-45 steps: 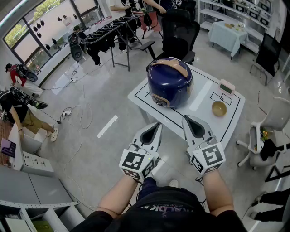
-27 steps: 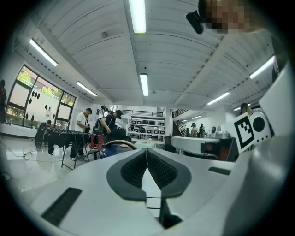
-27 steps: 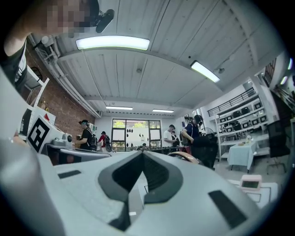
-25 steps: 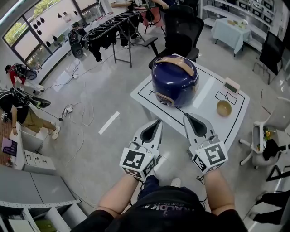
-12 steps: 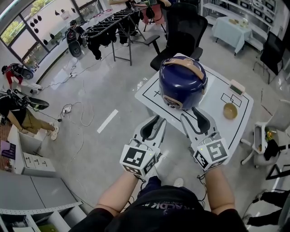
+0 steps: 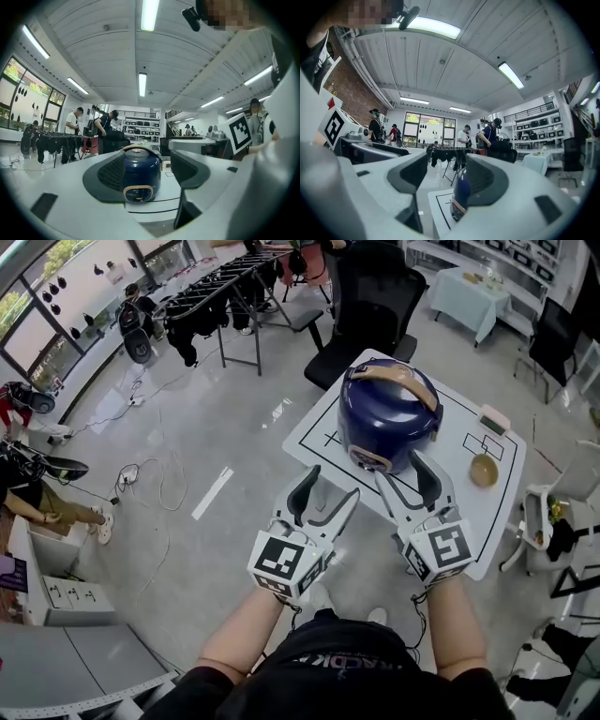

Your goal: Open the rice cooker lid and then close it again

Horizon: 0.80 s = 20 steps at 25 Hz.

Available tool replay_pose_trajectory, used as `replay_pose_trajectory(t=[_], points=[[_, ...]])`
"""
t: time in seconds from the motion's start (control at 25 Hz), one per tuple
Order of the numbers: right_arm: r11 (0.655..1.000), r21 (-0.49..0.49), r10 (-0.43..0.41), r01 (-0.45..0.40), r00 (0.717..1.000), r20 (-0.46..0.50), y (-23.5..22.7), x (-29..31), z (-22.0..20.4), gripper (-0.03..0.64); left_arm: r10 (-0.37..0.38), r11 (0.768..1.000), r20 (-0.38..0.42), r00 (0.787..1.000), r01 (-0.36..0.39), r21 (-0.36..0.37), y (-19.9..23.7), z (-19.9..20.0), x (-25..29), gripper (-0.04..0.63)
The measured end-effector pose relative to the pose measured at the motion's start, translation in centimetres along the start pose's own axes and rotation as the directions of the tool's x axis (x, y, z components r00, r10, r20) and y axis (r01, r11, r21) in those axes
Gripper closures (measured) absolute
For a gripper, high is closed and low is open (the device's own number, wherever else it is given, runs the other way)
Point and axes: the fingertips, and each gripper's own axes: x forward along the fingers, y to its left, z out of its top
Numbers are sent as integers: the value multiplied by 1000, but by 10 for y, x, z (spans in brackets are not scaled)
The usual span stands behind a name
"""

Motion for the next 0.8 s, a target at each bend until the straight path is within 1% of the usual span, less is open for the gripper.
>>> replay_pose_trajectory(t=[0.24, 0.48, 0.8], points=[[999, -13, -47, 47, 999, -6, 7, 27, 2, 376, -42, 999, 3, 999, 42, -12, 33, 3, 4, 302], [995, -28, -94, 94, 996, -4, 13, 43, 8, 376, -93, 996, 5, 996, 93, -2, 51, 9, 1, 302], [990, -55, -128, 127, 992, -15, 12, 52, 13, 376, -115, 993, 24, 993, 116, -21, 67, 13, 2, 304]])
